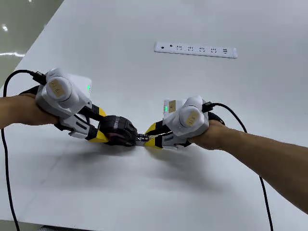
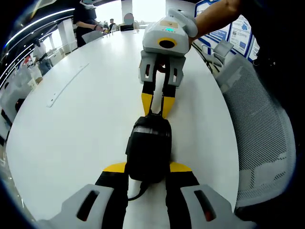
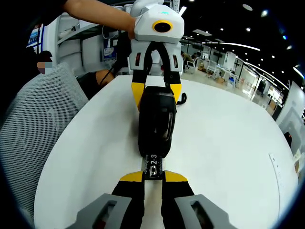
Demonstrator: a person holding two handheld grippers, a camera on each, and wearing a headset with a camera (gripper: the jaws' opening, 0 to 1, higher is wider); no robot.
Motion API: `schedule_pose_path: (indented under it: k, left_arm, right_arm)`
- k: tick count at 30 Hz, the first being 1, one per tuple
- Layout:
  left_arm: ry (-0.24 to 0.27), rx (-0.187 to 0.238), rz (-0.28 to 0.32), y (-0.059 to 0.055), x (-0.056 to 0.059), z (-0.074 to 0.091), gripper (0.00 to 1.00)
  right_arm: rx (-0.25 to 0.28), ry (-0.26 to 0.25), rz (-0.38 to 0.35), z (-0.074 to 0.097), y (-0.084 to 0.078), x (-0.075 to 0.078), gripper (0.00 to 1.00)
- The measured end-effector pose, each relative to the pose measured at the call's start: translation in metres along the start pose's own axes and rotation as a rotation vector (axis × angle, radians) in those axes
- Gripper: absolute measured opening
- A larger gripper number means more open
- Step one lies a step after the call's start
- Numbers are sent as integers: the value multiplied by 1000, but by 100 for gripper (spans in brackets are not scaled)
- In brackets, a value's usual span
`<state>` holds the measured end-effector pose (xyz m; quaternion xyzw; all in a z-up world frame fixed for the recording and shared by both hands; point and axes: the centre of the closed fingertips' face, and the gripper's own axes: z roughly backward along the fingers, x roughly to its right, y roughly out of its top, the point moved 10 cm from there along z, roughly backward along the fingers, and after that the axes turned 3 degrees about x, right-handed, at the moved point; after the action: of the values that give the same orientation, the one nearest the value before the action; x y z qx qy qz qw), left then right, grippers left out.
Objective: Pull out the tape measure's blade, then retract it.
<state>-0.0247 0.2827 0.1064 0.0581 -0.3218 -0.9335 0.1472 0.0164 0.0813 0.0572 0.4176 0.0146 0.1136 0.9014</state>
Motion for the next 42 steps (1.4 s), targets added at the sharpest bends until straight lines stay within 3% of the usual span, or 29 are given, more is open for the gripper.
schedule_pose_path:
  k: [42]
  left_arm:
    - [-8,-13,4,1,-1,0,23]
  right_arm:
    - [-15,-28,-25,47,-36,-5,9]
